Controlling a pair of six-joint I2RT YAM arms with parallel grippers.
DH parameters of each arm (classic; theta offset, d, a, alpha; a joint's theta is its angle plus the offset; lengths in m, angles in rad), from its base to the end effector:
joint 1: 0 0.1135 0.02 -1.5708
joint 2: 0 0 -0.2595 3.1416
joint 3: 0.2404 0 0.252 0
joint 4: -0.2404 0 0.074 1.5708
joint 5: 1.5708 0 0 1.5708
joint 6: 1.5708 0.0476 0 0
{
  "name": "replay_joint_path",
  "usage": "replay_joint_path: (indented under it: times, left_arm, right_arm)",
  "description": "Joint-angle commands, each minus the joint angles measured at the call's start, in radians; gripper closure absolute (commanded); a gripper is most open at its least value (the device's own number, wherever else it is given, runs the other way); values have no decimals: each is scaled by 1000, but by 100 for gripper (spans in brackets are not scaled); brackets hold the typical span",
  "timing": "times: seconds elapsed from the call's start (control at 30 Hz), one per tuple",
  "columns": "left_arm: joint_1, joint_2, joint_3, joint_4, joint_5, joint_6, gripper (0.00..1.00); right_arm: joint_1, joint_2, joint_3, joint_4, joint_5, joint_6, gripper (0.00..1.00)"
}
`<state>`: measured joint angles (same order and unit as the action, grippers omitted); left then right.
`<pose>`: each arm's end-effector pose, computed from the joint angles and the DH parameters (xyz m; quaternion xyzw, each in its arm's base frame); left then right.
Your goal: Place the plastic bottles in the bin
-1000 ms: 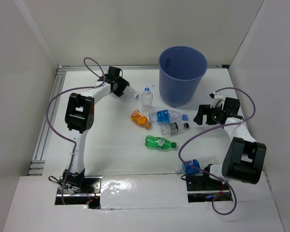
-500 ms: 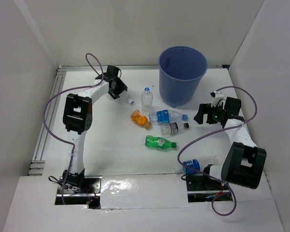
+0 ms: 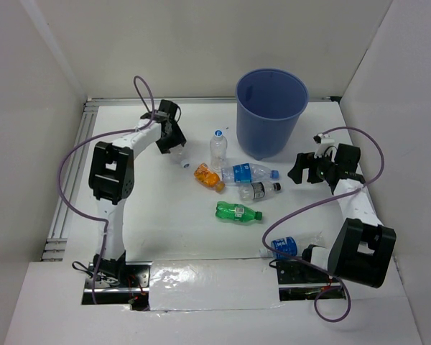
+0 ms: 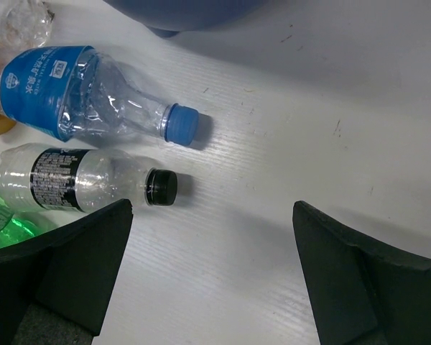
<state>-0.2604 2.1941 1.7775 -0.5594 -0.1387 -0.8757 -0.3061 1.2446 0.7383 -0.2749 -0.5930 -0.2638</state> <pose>0.4727 -0.1191 0.1797 -0.3082 0.9029 -0.1014 0.2821 0.2565 -0.0532 0.2132 -0.0937 0.8850 0.1554 0.4288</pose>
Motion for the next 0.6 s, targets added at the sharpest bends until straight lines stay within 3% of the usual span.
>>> replay_joint_path:
  times: [0.0,0.3,0.57]
  left_arm:
    - [-30,-85,-55,-114,-81,141,100]
    - [-120,-385,-6,18,-93,251,100]
    - [-226,-448,114,235,-33,259,100]
  right_arm:
    - [-7,-42,-2,-21,-25,-14,1]
    - [-7,-51,-11,-21,-34,-14,1]
    - [-7,-51,-11,-21,-45,-23,1]
